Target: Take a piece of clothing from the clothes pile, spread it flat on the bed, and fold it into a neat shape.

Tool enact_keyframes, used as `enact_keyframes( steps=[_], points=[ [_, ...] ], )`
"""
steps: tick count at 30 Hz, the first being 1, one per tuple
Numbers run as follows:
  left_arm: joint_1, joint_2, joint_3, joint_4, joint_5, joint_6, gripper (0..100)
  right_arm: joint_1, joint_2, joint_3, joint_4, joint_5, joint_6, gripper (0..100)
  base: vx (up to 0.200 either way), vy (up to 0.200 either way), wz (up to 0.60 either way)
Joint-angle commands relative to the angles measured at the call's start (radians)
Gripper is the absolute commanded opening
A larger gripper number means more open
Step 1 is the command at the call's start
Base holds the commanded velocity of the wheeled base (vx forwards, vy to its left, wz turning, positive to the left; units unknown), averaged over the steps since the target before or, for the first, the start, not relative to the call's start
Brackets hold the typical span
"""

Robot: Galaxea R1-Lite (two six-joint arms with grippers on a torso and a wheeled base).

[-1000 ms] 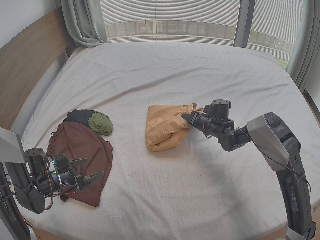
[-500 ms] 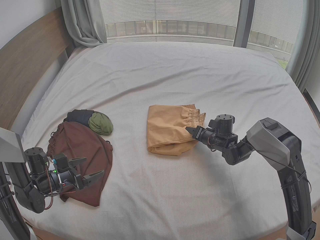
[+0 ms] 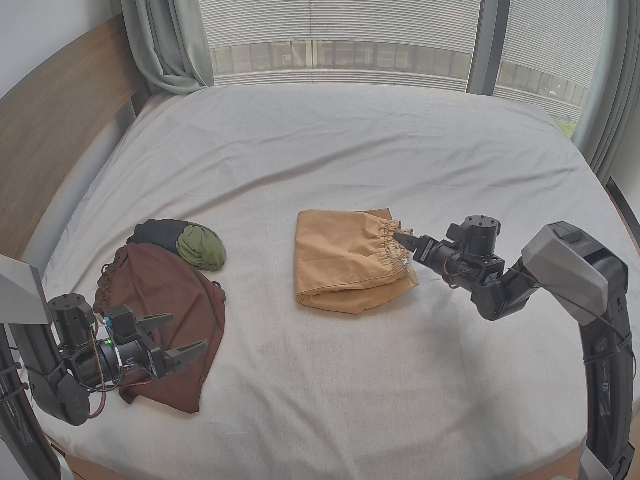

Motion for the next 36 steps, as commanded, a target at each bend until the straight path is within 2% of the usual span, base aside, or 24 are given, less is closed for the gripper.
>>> enact_keyframes(
  steps=[1, 17, 36],
  points=[
    [0.002, 0.001, -0.003, -0.001, -0.002, 0.000, 100, -0.020, -0.121, 0.033, 0.000, 0.004, -0.002, 100, 0.000, 0.000, 0.00],
    [0.005, 0.002, -0.008, -0.001, -0.004, 0.001, 100, 0.110, -0.130, 0.033, -0.004, 0.004, -0.001, 100, 0.000, 0.000, 0.00],
    [0.007, 0.004, -0.008, -0.001, -0.004, 0.001, 100, 0.130, 0.006, 0.045, -0.012, 0.003, -0.001, 100, 0.000, 0.000, 0.00]
  ],
)
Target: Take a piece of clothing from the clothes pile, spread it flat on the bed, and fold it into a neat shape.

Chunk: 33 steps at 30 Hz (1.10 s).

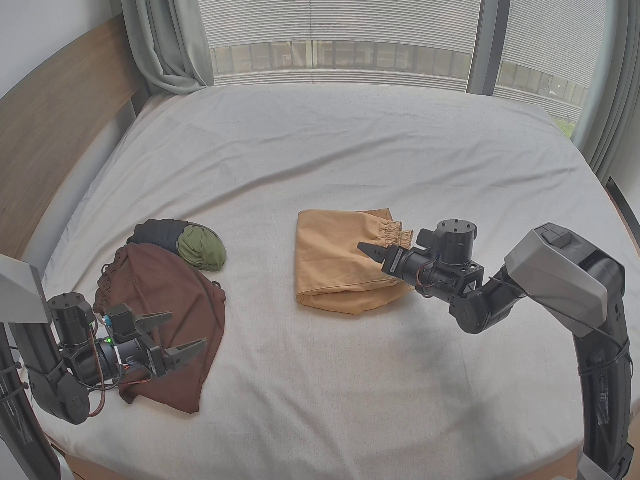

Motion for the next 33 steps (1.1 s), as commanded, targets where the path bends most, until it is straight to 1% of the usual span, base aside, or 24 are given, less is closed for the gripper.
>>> enact_keyframes(
  steps=[1, 10, 15, 18, 24, 29, 31, 32, 33],
  points=[
    [0.003, 0.002, 0.000, 0.000, 0.000, 0.000, 100, 0.000, 0.054, -0.003, -0.001, -0.002, 0.000, 100, 0.000, 0.000, 0.00],
    [0.009, 0.003, -0.002, 0.000, -0.011, 0.001, 100, -0.009, 0.083, 0.000, -0.024, -0.003, 0.000, 100, 0.000, 0.000, 0.00],
    [0.010, 0.013, 0.000, 0.000, -0.014, -0.002, 100, -0.009, 0.075, 0.005, -0.033, -0.003, 0.006, 100, 0.000, 0.000, 0.00],
    [0.009, 0.005, -0.003, 0.000, -0.031, -0.003, 100, -0.007, 0.046, 0.030, -0.056, -0.005, 0.008, 100, 0.000, 0.000, 0.00],
    [-0.013, -0.032, -0.016, 0.000, -0.040, -0.022, 100, -0.009, -0.155, 0.135, -0.067, -0.005, 0.009, 100, 0.000, 0.000, 0.00],
    [-0.051, -0.102, -0.012, 0.000, -0.054, -0.038, 100, -0.010, -0.364, 0.306, -0.064, -0.008, -0.001, 100, 0.000, 0.000, 0.00],
    [-0.085, -0.132, -0.011, 0.000, -0.054, -0.042, 100, -0.012, -0.446, 0.393, -0.066, -0.008, -0.027, 100, 0.000, 0.000, 0.00],
    [-0.085, -0.132, -0.011, 0.000, -0.054, -0.042, 100, -0.012, -0.446, 0.393, -0.066, -0.008, -0.027, 100, 0.000, 0.000, 0.00],
    [-0.115, -0.156, -0.009, 0.000, -0.054, -0.043, 100, -0.021, -0.531, 0.485, -0.066, -0.008, -0.080, 100, 0.000, 0.000, 0.00]
  ],
)
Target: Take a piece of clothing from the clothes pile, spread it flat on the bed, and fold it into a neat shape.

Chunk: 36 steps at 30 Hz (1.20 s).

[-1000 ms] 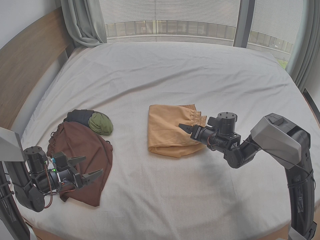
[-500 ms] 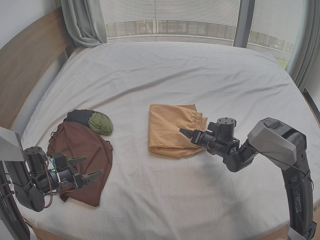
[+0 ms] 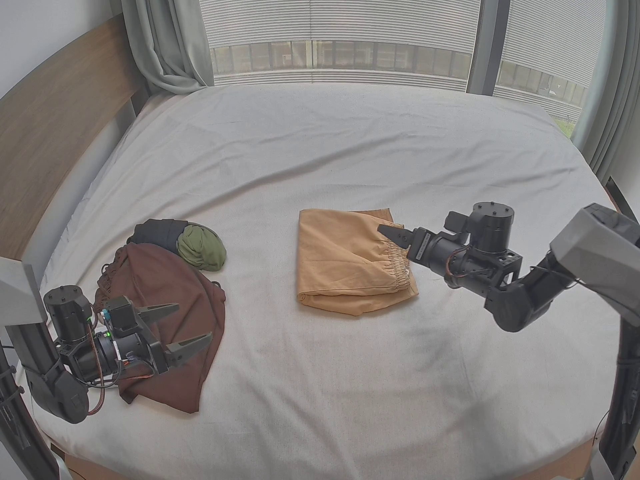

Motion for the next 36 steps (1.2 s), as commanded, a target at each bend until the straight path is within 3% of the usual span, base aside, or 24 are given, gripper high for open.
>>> enact_keyframes(
  steps=[1, 5, 10, 17, 23, 28, 36],
  points=[
    [-0.094, -0.113, 0.008, -0.001, -0.005, -0.014, 100, -0.023, -0.327, 0.266, -0.002, 0.000, -0.091, 100, 0.000, 0.000, 0.00],
    [-0.150, -0.120, 0.028, -0.001, -0.005, -0.017, 100, -0.065, -0.484, 0.375, 0.007, 0.005, -0.114, 100, 0.000, 0.000, 0.00],
    [-0.245, -0.156, 0.059, -0.001, -0.005, -0.035, 100, -0.140, -0.590, 0.478, 0.000, 0.002, -0.243, 100, 0.000, 0.000, 0.00],
    [-0.338, -0.311, 0.128, 0.001, 0.050, -0.073, 100, -0.138, -0.821, 0.694, -0.002, -0.007, -0.250, 100, 0.000, 0.000, 0.00],
    [-0.335, -0.435, 0.195, 0.012, 0.065, -0.076, 100, -0.146, -0.991, 0.807, 0.000, -0.009, -0.249, 100, 0.000, 0.000, 0.00],
    [-0.271, -0.538, 0.195, 0.059, 0.082, -0.073, 100, -0.137, -1.085, 0.912, -0.004, -0.046, -0.244, 100, 0.000, 0.000, 0.00],
    [-0.193, -0.820, 0.195, 0.286, 0.115, -0.070, 100, -0.235, -1.329, 0.942, 0.016, -0.046, -0.255, 100, 0.000, 0.000, 0.00]
  ],
)
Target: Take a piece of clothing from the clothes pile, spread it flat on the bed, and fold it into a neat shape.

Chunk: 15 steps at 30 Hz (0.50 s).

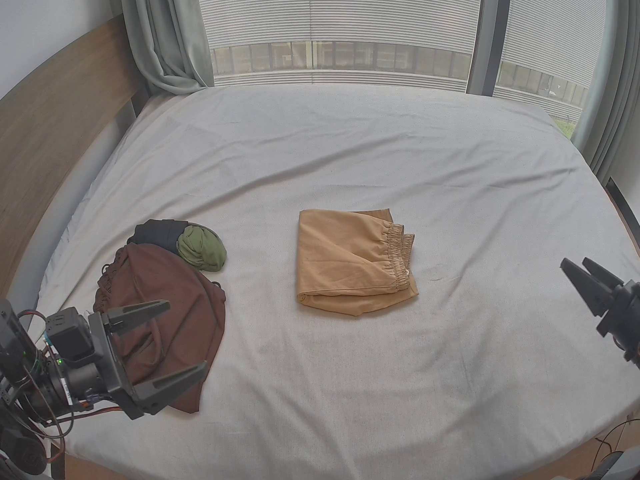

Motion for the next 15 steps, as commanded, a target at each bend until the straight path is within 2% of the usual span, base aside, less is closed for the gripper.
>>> enact_keyframes(
  steps=[1, 2, 3, 4, 5, 8, 11, 15],
  points=[
    [0.079, -0.299, 0.018, 0.211, 0.044, -0.002, 100, -0.097, -0.237, 0.035, 0.010, 0.001, -0.009, 100, 0.000, 0.000, 0.00],
    [0.079, -0.299, 0.018, 0.211, 0.044, -0.002, 100, -0.100, -0.242, 0.036, 0.010, 0.001, -0.009, 100, 0.000, 0.000, 0.00],
    [0.108, -0.393, 0.018, 0.320, 0.058, 0.001, 100, -0.129, -0.297, 0.045, 0.024, 0.004, -0.011, 100, 0.000, 0.000, 0.00],
    [0.108, -0.393, 0.018, 0.320, 0.058, 0.001, 100, -0.129, -0.297, 0.045, 0.024, 0.004, -0.011, 100, 0.000, 0.000, 0.00],
    [0.137, -0.514, 0.018, 0.438, 0.061, 0.001, 100, -0.154, -0.378, 0.047, 0.061, 0.006, -0.018, 100, 0.000, 0.000, 0.00],
    [0.182, -0.644, 0.018, 0.558, 0.061, 0.004, 100, -0.180, -0.488, 0.036, 0.142, 0.007, -0.023, 100, 0.000, 0.000, 0.00],
    [0.225, -0.766, 0.018, 0.654, 0.060, 0.004, 100, -0.186, -0.613, 0.032, 0.260, 0.026, -0.023, 100, 0.000, 0.000, 0.00],
    [0.225, -0.925, 0.018, 0.811, 0.060, 0.004, 100, -0.188, -0.794, 0.019, 0.446, 0.058, -0.023, 100, 0.000, 0.000, 0.00]
  ],
)
